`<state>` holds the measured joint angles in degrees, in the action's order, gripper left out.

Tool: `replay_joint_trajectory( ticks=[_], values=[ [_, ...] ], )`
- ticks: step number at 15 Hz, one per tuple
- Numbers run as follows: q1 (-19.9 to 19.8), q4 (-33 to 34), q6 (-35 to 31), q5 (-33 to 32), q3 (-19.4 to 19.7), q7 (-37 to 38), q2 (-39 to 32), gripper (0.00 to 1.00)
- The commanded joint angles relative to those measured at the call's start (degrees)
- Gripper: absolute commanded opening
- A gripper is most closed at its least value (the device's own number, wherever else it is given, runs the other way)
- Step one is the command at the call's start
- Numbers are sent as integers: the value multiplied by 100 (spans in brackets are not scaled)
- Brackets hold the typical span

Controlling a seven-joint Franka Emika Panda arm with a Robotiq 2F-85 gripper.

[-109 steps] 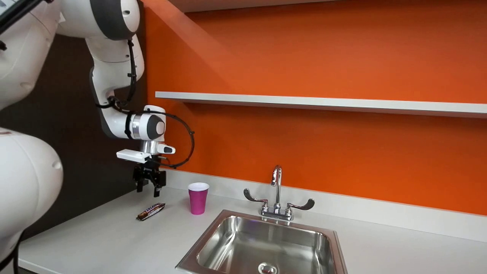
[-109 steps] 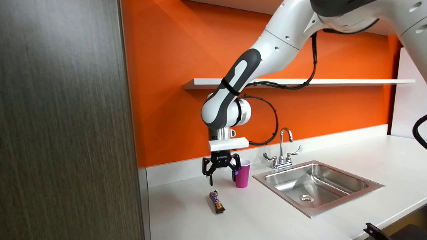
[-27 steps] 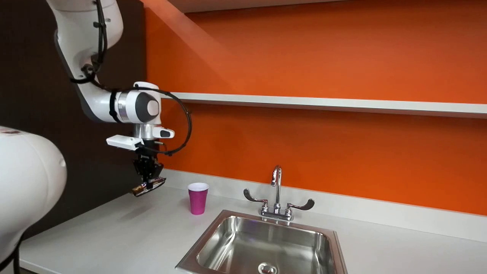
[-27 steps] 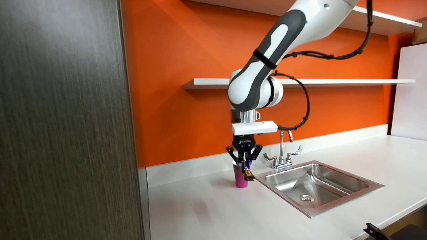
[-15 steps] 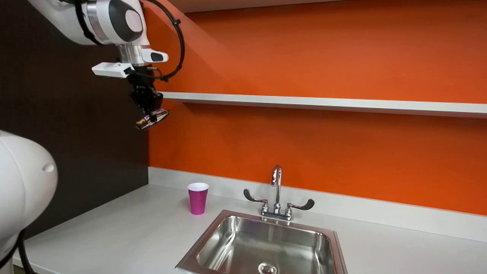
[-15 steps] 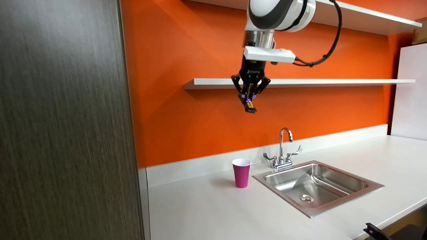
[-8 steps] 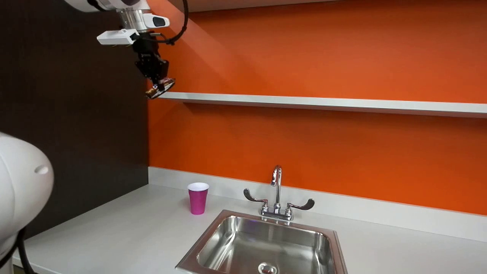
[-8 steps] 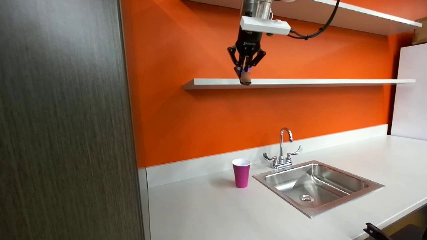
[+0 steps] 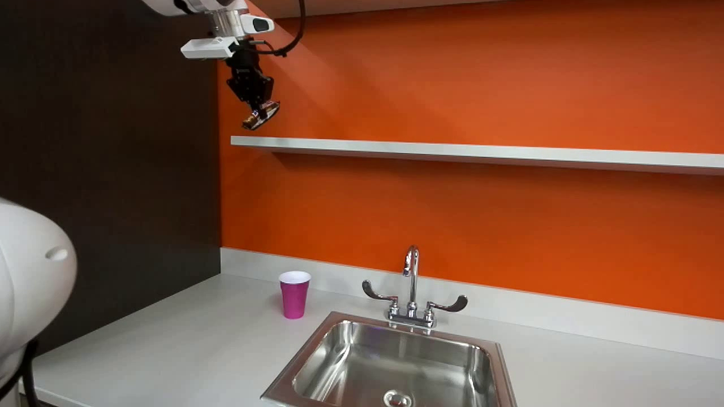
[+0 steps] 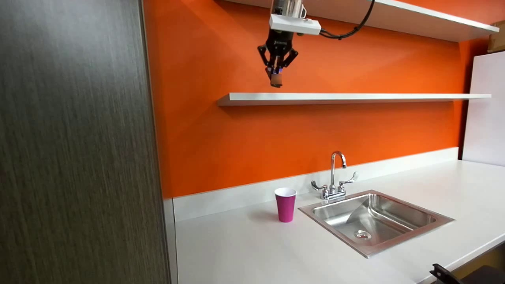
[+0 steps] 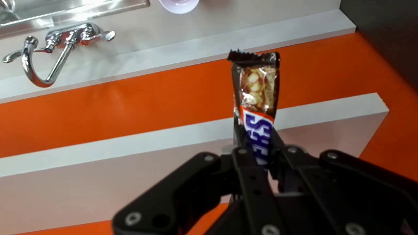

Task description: Put the brown packet on the bottom shelf.

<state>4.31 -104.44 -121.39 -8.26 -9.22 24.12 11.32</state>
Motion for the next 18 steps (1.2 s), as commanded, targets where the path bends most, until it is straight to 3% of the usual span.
replay_joint_trajectory(
  ticks=[1,6,15,16,17,18],
  values=[
    [-41,1187,547,-314,-39,-111,-822,4],
    [86,2219,860,-606,110,-120,-1691,4],
    [309,3562,1204,-576,477,-212,-2784,4],
    [334,3681,1259,-573,512,-221,-2866,18],
    [359,3781,1308,-567,546,-233,-2939,43],
    [271,3823,1331,-603,448,-217,-2981,43]
  ],
)
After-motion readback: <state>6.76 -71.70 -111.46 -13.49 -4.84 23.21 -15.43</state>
